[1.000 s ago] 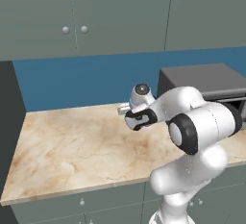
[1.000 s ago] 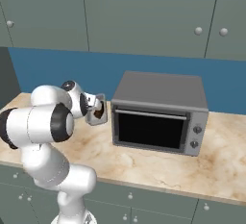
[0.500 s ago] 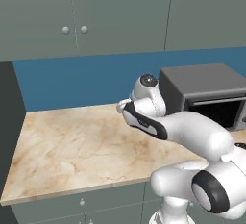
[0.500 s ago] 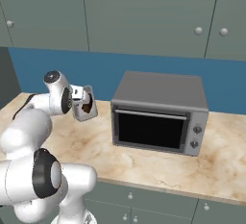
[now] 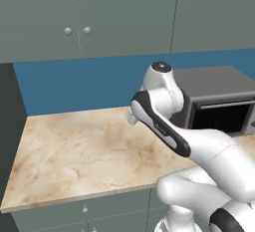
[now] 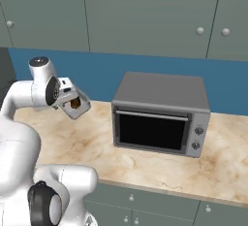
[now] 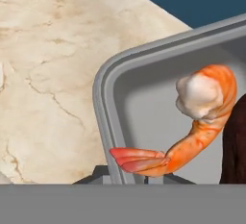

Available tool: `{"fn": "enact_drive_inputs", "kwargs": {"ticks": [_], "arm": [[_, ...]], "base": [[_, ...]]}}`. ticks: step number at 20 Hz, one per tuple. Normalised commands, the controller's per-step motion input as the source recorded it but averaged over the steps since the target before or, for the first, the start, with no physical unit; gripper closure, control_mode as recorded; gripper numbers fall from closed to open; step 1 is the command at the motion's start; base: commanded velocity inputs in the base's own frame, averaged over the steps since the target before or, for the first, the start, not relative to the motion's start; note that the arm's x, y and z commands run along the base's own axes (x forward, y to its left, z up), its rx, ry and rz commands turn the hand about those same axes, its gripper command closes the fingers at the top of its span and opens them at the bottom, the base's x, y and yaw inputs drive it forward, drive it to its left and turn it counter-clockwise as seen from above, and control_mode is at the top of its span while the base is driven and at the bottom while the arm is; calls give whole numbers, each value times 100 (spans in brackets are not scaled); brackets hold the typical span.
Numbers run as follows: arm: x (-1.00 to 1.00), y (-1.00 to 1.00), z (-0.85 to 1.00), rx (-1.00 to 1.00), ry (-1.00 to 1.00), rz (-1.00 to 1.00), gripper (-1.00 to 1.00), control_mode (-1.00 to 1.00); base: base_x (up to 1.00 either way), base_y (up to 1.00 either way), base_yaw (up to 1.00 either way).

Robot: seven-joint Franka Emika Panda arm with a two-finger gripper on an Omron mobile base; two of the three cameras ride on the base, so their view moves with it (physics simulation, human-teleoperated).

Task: Place the tupperware on the second highest shelf of the fridge. Make space for the tupperware among the existing items by rearranging them on the shelves if needed. Close the fridge door when finished.

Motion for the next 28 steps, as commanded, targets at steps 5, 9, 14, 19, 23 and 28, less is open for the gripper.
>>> {"fn": "enact_drive_inputs", "kwargs": {"ticks": [5,9,14,19,23,28], "arm": [[-100,-45,25,-4,-7,29,100,-100],[-99,-53,5,0,-5,31,100,-100],[-65,-40,14,0,-12,28,100,-100],[-4,-13,53,0,-4,16,100,-100],[0,0,26,0,0,13,100,-100],[0,0,1,0,0,3,100,-100]], "base": [[0,0,0],[0,0,0],[0,0,0],[0,0,0],[0,0,0],[0,0,0]]}}
